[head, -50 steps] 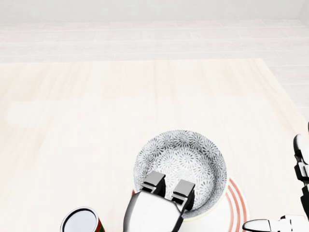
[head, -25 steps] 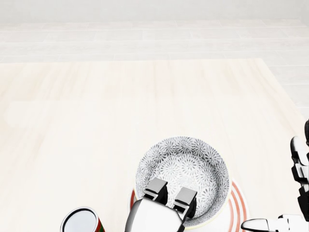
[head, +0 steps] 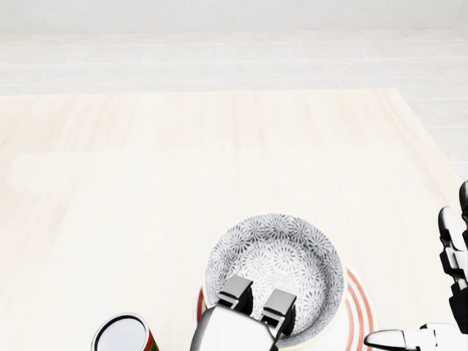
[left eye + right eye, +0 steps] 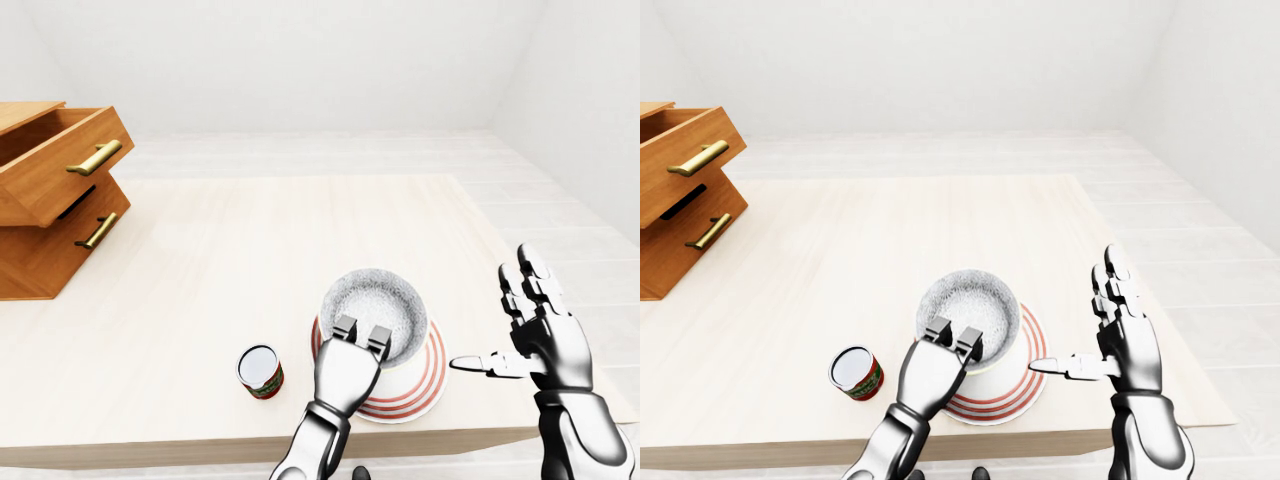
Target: Put the bowl on the plate.
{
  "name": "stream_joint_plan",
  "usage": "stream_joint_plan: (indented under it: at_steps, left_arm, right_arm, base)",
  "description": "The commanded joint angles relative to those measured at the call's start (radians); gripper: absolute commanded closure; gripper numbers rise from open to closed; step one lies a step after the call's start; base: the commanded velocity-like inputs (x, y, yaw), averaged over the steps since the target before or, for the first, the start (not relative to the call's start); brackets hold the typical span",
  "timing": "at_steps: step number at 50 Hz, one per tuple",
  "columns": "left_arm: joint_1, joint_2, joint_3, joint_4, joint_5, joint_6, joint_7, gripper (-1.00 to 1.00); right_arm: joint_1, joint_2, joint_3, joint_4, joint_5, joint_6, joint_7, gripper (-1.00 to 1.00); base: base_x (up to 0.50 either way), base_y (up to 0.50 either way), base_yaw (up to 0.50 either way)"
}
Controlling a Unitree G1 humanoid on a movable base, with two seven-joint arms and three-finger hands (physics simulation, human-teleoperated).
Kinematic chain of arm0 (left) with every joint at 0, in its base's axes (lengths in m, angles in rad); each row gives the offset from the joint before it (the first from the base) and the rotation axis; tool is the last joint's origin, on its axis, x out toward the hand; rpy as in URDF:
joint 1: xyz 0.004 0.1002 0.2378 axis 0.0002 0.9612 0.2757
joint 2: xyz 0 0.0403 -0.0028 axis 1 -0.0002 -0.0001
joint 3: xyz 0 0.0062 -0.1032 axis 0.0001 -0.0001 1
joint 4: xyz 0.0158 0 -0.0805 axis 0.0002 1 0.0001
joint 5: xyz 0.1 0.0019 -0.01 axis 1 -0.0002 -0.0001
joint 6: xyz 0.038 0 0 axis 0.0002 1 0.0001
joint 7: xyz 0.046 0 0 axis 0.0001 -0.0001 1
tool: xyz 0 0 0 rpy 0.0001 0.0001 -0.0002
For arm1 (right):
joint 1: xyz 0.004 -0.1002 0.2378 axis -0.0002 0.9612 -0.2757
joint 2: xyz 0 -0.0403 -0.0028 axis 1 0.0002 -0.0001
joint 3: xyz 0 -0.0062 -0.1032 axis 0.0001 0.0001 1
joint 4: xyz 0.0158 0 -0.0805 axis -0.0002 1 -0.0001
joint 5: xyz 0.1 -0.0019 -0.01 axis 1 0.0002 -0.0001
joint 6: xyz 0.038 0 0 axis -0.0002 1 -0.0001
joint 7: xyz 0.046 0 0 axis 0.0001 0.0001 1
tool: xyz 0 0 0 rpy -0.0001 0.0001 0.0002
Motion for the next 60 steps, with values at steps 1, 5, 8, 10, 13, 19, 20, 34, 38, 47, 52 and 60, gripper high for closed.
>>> stream_joint_plan:
  at_steps: [1,5,8,10,13,19,20,34,38,47,52,60]
  left_arm:
    - [-0.007,-0.005,0.003,0.007,-0.017,0.000,0.045,1.00]
    - [-0.013,-0.008,0.007,0.023,-0.016,0.000,0.053,1.00]
    - [-0.015,-0.010,0.009,0.026,-0.015,0.000,0.051,1.00]
    - [-0.014,-0.012,0.009,0.027,-0.013,0.000,0.051,1.00]
    - [-0.014,-0.014,0.008,0.029,-0.011,0.000,0.051,1.00]
    - [-0.024,-0.020,0.012,0.060,-0.011,0.000,0.063,1.00]
    - [-0.026,-0.021,0.013,0.065,-0.010,0.000,0.064,1.00]
    - [-0.028,-0.026,0.018,0.080,-0.012,0.000,0.067,1.00]
    - [-0.030,-0.027,0.022,0.089,-0.014,0.000,0.072,1.00]
    - [-0.029,-0.029,0.026,0.107,-0.018,0.000,0.084,1.00]
    - [-0.028,-0.029,0.024,0.116,-0.013,0.000,0.089,1.00]
    - [-0.036,-0.033,0.030,0.146,-0.017,0.000,0.103,1.00]
  right_arm:
    - [-0.002,-0.003,0.001,0.007,0.001,0.000,-0.002,-1.00]
    - [-0.006,-0.006,0.001,0.014,0.002,0.000,-0.003,-1.00]
    - [-0.005,-0.006,0.001,0.012,0.002,0.000,-0.004,-1.00]
    - [-0.004,-0.007,0.000,0.009,0.004,0.000,-0.003,-1.00]
    - [-0.005,-0.007,-0.001,0.007,0.005,0.000,-0.004,-1.00]
    - [-0.005,-0.008,-0.002,0.001,0.004,0.000,-0.004,-1.00]
    - [-0.004,-0.008,-0.004,-0.001,0.005,0.000,-0.004,-1.00]
    - [-0.006,-0.006,-0.011,-0.003,0.007,0.000,0.000,-1.00]
    - [-0.009,-0.007,-0.010,0.006,0.006,0.000,-0.001,-1.00]
    - [-0.006,-0.007,-0.009,0.006,0.007,0.000,-0.001,-1.00]
    - [-0.004,-0.006,-0.009,0.006,0.007,0.000,0.000,-1.00]
    - [-0.006,-0.007,-0.009,0.010,0.007,0.000,0.000,-1.00]
  base:
    - [0.00,0.00,0.00]
    - [0.00,0.00,0.00]
    - [0.00,0.00,0.00]
    - [0.00,0.00,0.00]
    - [0.00,0.00,0.00]
    - [0.00,0.00,0.00]
    - [0.00,0.00,0.00]
    - [0.00,0.00,0.00]
    - [0.00,0.00,0.00]
    - [0.00,0.00,0.00]
    - [0.00,0.00,0.00]
    - [0.00,0.00,0.00]
